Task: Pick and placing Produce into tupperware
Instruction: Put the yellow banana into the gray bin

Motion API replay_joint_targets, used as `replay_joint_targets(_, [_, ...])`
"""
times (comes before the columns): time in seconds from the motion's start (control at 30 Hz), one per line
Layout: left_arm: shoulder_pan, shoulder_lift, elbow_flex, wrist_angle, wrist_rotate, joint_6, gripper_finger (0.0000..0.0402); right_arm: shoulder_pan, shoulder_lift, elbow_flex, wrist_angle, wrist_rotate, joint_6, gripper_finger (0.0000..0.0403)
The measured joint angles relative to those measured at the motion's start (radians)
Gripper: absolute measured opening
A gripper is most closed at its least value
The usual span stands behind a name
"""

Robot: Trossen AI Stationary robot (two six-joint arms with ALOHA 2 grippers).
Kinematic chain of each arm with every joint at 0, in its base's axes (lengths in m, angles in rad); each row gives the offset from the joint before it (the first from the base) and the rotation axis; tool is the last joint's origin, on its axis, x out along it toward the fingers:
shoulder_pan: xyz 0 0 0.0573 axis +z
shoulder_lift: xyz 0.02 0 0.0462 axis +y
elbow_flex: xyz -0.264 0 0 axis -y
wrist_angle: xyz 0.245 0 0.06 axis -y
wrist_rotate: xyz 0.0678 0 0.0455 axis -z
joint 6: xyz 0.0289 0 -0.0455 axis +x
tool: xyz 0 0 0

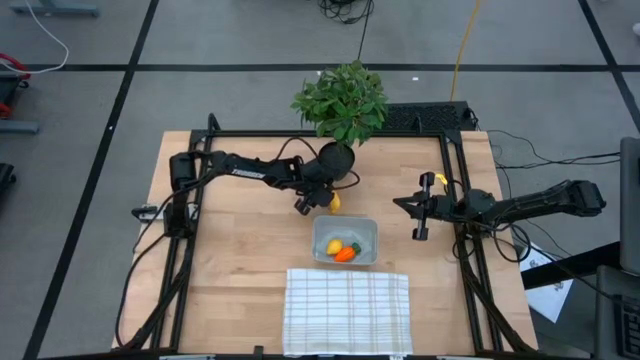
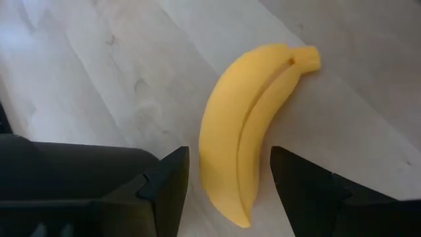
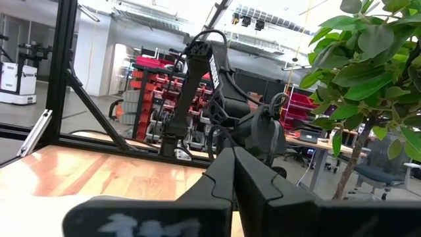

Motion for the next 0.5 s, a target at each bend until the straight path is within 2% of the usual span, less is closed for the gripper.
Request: replay_joint_targets(0.5, [0.009,0.046,0.002,0.027,0.043,0.036,0.0218,0.001,0.001,0.000,-0.001,0.000,0.005,0.0000])
